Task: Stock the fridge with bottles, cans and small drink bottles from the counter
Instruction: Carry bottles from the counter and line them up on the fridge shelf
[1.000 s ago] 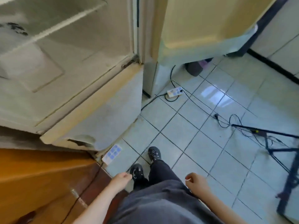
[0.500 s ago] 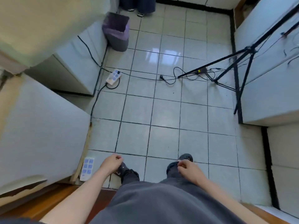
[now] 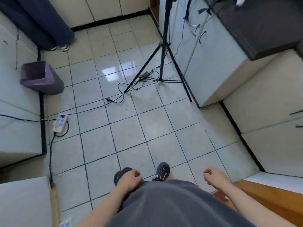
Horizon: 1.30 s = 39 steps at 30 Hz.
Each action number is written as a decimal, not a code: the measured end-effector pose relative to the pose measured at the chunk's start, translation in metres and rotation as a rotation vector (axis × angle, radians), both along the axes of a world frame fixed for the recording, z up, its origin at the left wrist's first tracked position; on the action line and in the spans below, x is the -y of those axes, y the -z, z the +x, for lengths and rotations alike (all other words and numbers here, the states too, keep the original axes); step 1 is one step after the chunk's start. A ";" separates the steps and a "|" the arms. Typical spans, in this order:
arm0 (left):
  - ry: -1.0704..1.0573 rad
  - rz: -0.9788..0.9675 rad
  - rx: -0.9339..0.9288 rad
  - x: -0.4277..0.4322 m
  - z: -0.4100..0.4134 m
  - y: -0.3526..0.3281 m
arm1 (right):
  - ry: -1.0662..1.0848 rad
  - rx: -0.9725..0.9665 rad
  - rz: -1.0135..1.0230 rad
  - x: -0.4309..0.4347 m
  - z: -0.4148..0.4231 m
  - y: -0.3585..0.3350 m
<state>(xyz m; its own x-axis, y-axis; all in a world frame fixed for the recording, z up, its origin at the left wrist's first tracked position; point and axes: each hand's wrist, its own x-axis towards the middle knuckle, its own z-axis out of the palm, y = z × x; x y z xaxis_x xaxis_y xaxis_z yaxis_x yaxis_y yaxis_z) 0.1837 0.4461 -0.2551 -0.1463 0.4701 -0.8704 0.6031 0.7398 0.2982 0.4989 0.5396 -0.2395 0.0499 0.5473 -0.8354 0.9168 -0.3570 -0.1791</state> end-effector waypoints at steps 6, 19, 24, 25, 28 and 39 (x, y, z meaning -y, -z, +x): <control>0.158 0.086 -0.006 -0.125 0.054 0.002 | 0.423 -0.024 0.028 -0.017 0.073 0.012; 1.014 0.006 -0.096 -0.422 0.246 0.028 | 1.092 0.047 -0.069 -0.026 0.185 0.005; 1.123 0.150 -0.036 -0.522 0.363 0.014 | 1.272 0.090 0.104 -0.088 0.214 -0.018; 1.141 0.155 -0.036 -0.535 0.383 0.011 | 1.301 0.084 0.142 -0.099 0.218 -0.021; 1.217 0.176 -0.043 -0.561 0.438 0.005 | 1.337 0.068 0.223 -0.125 0.230 -0.024; 1.138 0.108 0.199 -0.512 0.579 -0.008 | 1.389 0.041 0.290 -0.122 0.401 -0.027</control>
<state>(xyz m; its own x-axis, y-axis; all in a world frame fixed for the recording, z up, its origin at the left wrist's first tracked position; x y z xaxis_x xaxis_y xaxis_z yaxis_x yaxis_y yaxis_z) 0.7630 0.9580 -0.2473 0.5438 0.3151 -0.7778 0.8388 -0.2350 0.4912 0.8996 0.6620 -0.2125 0.7016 0.1832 -0.6886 -0.1370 -0.9137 -0.3827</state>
